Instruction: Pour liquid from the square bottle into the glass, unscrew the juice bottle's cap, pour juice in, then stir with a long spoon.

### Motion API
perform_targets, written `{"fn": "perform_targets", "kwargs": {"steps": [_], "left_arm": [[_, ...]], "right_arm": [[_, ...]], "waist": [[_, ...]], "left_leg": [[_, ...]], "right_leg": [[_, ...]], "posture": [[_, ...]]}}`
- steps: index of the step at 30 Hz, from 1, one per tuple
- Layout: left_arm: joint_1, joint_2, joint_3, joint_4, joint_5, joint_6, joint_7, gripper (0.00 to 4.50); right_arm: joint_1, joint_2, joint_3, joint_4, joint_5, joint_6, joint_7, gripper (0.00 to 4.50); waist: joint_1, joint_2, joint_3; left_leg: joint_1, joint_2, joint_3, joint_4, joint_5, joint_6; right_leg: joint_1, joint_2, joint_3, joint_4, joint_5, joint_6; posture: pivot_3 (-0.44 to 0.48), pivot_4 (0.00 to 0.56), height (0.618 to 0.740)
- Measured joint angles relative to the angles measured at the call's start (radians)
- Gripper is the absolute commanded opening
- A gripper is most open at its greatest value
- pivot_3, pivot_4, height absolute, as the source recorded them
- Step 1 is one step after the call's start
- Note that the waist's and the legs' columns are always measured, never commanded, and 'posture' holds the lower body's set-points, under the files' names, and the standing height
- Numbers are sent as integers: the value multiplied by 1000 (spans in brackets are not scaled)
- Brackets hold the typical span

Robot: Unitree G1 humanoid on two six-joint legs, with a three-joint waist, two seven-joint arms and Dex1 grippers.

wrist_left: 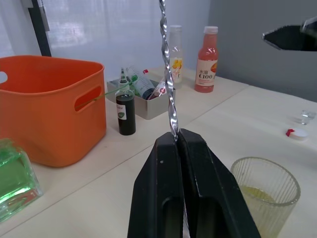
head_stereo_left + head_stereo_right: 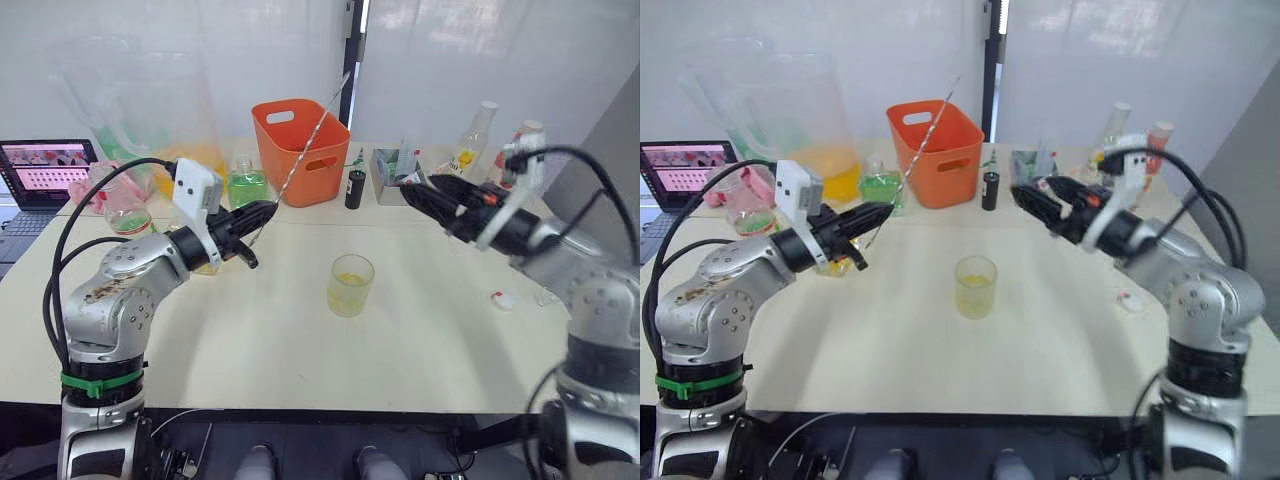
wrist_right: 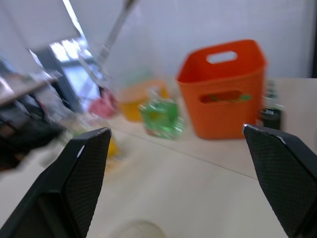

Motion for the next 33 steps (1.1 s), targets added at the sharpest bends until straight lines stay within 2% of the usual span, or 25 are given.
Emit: {"fn": "perform_targets", "kwargs": {"steps": [7, 19, 20, 22, 31, 33], "left_arm": [[-48, -3, -108, 4, 51, -54, -5, 20], [-35, 7, -175, 3, 87, -110, -46, 20], [-32, 7, -178, 0, 87, -111, -50, 0], [-29, 7, -179, 0, 87, -111, -51, 0], [-11, 9, -183, 0, 100, -112, -52, 0], [-9, 9, -185, 0, 101, -112, -52, 0]], "right_arm": [[-74, 258, -51, 81, 219, 9, -320, 4500], [-120, 360, -9, 115, 220, -38, -483, 4500], [-122, 368, -10, 124, 219, -56, -494, 4085], [-122, 369, -10, 132, 218, -64, -499, 3691], [-122, 365, -2, 140, 198, -104, -511, 573], [-122, 364, 7, 140, 191, -104, -510, 11]], "waist": [[0, 0, 0], [-13, 1, 0], [-14, 1, 0], [-14, 1, 0], [-22, 1, 0], [-23, 1, 0]], "left_leg": [[-1, 0, -1, 0, 0, 0], [-1, 0, -1, 0, 0, 0], [-1, 0, -1, 0, 0, 0], [-1, 0, -1, 0, 0, 0], [-1, 0, -1, -1, 0, 0], [-1, 0, -1, -1, 0, 0]], "right_leg": [[0, 0, 0, 0, 0, -1], [-3, 0, 0, 5, -1, -2], [-3, 0, -1, 6, -2, -2], [-3, 0, 0, 6, -2, -2], [-4, 1, 0, 7, -2, -3], [-4, 1, 0, 7, -2, -3]], "posture": [[0, 150, 740], [0, 150, 740], [0, 150, 740], [0, 150, 740], [0, 150, 740], [0, 150, 740]]}}
